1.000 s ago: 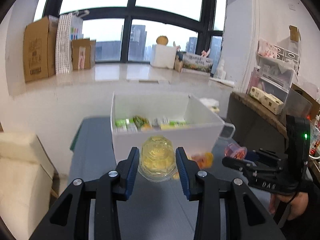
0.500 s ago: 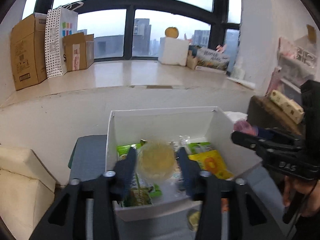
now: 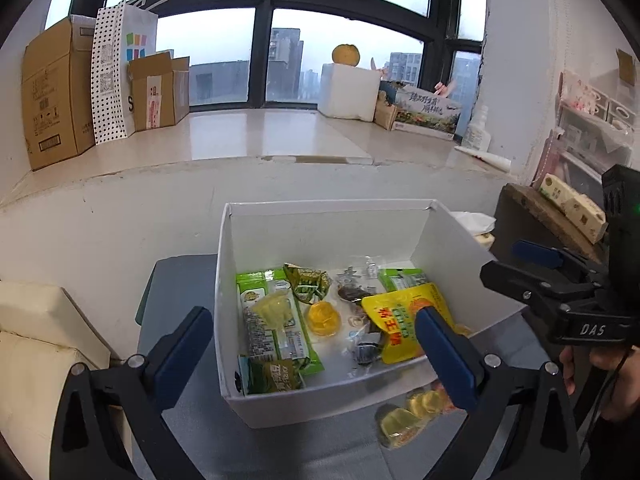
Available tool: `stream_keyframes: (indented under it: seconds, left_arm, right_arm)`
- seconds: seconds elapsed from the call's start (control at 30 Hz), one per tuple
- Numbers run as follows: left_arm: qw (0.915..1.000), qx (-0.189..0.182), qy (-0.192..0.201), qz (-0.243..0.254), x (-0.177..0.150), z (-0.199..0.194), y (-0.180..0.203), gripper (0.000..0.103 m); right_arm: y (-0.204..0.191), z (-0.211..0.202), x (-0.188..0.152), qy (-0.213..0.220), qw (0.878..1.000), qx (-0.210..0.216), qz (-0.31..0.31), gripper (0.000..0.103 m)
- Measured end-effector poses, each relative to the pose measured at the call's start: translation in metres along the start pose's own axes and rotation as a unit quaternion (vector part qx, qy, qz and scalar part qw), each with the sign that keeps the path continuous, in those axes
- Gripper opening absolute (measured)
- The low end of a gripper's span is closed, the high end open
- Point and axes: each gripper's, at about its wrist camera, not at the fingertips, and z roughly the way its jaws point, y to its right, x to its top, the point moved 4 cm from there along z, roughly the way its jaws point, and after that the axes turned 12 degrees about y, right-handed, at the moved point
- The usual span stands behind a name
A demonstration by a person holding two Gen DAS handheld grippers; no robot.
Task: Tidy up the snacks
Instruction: 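Lower both held jelly cups into the white box and open both tools, then withdraw both tools and move the right tool toward the remaining cups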
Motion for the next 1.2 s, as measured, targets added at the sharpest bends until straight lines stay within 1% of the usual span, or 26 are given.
stream_keyframes:
  seconds: [0.13,0.2,0.3,0.37,0.43,0.5,0.6,0.7,0.77,0.83,0.9,1.03,1.2]
  left_arm:
    - [0.9999,-0.012,0.01,-0.001,0.0,-0.027,0.008,0.103]
    - [0.9996,-0.022,0.016,0.001,-0.005,-0.045,0.014,0.103]
    - [0.9994,-0.027,0.02,0.011,-0.019,-0.073,0.023,0.103]
    - [0.9993,-0.033,0.018,0.001,-0.034,-0.092,0.028,0.103]
    - [0.9988,-0.041,0.024,-0.008,-0.053,-0.112,0.032,0.103]
    - [0.9989,-0.04,0.018,-0.017,-0.074,-0.128,0.038,0.103]
    - [0.9986,-0.044,0.005,-0.03,-0.103,-0.145,0.047,0.103]
    - [0.9987,-0.042,-0.005,-0.028,-0.122,-0.157,0.053,0.103]
    - [0.9985,-0.043,-0.011,-0.031,-0.129,-0.161,0.055,0.103]
    - [0.9983,-0.043,-0.013,-0.037,-0.133,-0.163,0.056,0.103]
    - [0.998,-0.043,-0.016,-0.043,-0.137,-0.164,0.055,0.103]
    - [0.9976,-0.045,-0.014,-0.051,-0.138,-0.166,0.054,0.103]
    - [0.9977,-0.043,-0.018,-0.049,-0.142,-0.167,0.051,0.103]
  right_arm:
    - [-0.006,-0.021,-0.001,0.009,1.0,0.016,-0.007,0.103]
    - [-0.009,-0.036,-0.006,0.013,1.0,0.026,-0.011,0.103]
    - [-0.012,-0.064,-0.02,0.018,0.999,0.042,-0.019,0.103]
    - [-0.013,-0.084,-0.034,0.019,0.998,0.057,-0.017,0.103]
    - [-0.012,-0.103,-0.053,0.018,0.998,0.062,-0.014,0.103]
    - [-0.011,-0.12,-0.077,0.011,0.998,0.064,-0.014,0.103]
    - [-0.009,-0.132,-0.109,-0.002,0.998,0.062,-0.007,0.103]
    - [-0.004,-0.132,-0.129,-0.01,0.999,0.05,-0.005,0.103]
    - [0.001,-0.125,-0.138,-0.024,0.999,0.041,0.006,0.103]
    - [0.006,-0.116,-0.143,-0.033,0.998,0.038,0.025,0.103]
    - [0.01,-0.103,-0.145,-0.044,0.997,0.032,0.058,0.103]
    - [0.011,-0.077,-0.151,-0.052,0.993,0.029,0.105,0.103]
    - [0.015,-0.051,-0.15,-0.054,0.996,0.004,0.073,0.103]
